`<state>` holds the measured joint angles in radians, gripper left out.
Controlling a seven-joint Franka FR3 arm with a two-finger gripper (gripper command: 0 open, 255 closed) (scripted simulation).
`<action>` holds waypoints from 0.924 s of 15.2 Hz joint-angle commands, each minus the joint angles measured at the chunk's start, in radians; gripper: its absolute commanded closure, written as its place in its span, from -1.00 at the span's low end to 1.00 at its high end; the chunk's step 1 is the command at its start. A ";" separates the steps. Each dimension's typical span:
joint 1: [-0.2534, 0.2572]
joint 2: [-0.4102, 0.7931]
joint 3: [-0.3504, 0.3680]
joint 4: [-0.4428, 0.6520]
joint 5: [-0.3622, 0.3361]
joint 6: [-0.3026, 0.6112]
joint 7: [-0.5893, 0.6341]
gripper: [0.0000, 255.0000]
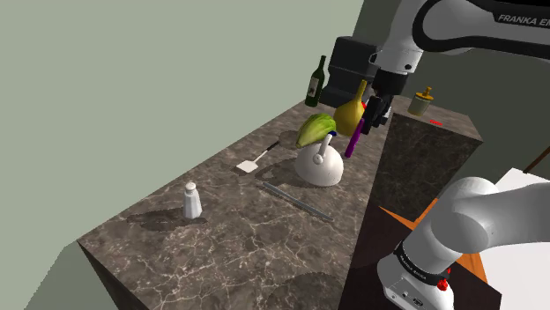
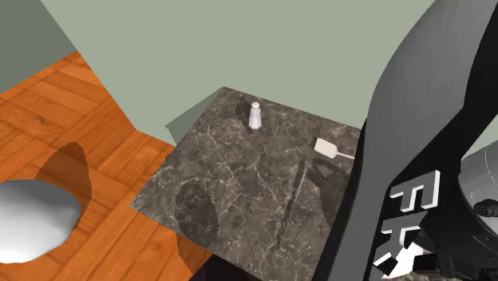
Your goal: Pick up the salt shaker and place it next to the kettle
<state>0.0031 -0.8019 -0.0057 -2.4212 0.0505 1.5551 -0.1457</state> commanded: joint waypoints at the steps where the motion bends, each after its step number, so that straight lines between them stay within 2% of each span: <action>1: 0.000 0.000 0.000 0.000 0.000 0.000 0.000 -1.00; 7: 0.041 0.038 0.139 -0.056 0.089 0.146 0.155 -1.00; 14: 0.074 0.161 0.308 -0.054 0.158 0.332 0.334 -1.00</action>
<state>0.0737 -0.6586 0.2794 -2.4721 0.2014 1.8559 0.1632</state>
